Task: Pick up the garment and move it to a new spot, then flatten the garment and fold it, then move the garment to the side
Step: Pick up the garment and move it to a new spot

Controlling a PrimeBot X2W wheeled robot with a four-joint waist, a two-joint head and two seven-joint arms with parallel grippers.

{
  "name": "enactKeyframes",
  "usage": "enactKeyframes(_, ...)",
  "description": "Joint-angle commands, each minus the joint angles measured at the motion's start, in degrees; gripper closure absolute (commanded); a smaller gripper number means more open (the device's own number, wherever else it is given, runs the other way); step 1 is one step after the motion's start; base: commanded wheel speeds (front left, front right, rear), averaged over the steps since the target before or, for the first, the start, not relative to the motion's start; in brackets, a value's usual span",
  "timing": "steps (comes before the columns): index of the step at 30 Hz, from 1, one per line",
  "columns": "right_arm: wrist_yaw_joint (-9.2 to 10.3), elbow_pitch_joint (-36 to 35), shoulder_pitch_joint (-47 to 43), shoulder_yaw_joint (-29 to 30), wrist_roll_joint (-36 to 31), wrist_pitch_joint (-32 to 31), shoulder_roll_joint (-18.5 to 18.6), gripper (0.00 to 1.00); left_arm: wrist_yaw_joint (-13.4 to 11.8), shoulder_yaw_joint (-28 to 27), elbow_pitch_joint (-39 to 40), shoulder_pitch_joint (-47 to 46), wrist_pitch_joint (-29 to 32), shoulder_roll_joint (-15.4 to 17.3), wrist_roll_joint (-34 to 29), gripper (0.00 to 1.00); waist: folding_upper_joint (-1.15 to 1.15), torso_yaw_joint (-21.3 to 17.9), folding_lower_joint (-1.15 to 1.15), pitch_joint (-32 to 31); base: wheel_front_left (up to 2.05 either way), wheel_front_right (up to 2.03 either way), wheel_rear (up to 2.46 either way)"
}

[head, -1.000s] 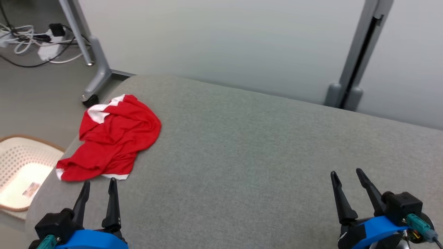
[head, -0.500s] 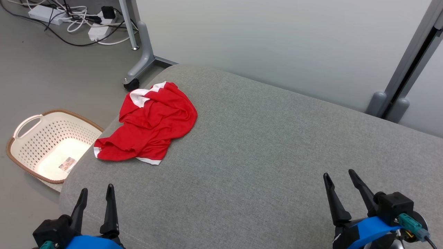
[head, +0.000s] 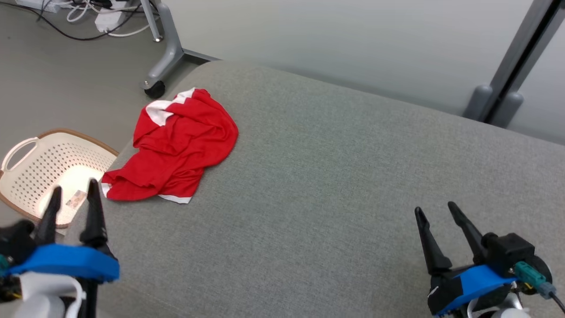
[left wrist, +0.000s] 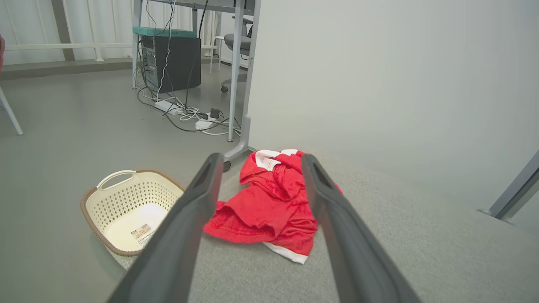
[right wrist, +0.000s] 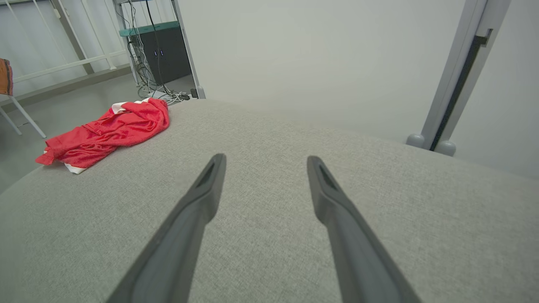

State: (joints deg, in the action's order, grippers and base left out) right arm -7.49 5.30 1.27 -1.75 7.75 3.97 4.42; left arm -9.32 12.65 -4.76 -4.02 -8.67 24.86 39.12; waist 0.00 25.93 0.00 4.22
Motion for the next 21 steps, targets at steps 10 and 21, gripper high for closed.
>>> enactKeyframes(10, -0.01, -4.2, 6.4, -2.0, -1.9, -0.7, 3.0, 0.0, 1.8, -8.2, -9.1, -17.1, 6.9, 7.0, 6.4, 0.0, 0.0, -7.1, 0.0, 9.8, 0.0, 0.0, 0.0)
enactKeyframes(21, -0.01, -11.5, 13.4, -4.4, -2.9, -4.2, 8.8, 0.0, 1.3, -14.5, -20.4, -26.2, 16.1, 12.5, 14.1, 0.0, 0.0, -18.1, 0.0, 26.2, 0.0, 0.0, 0.0)
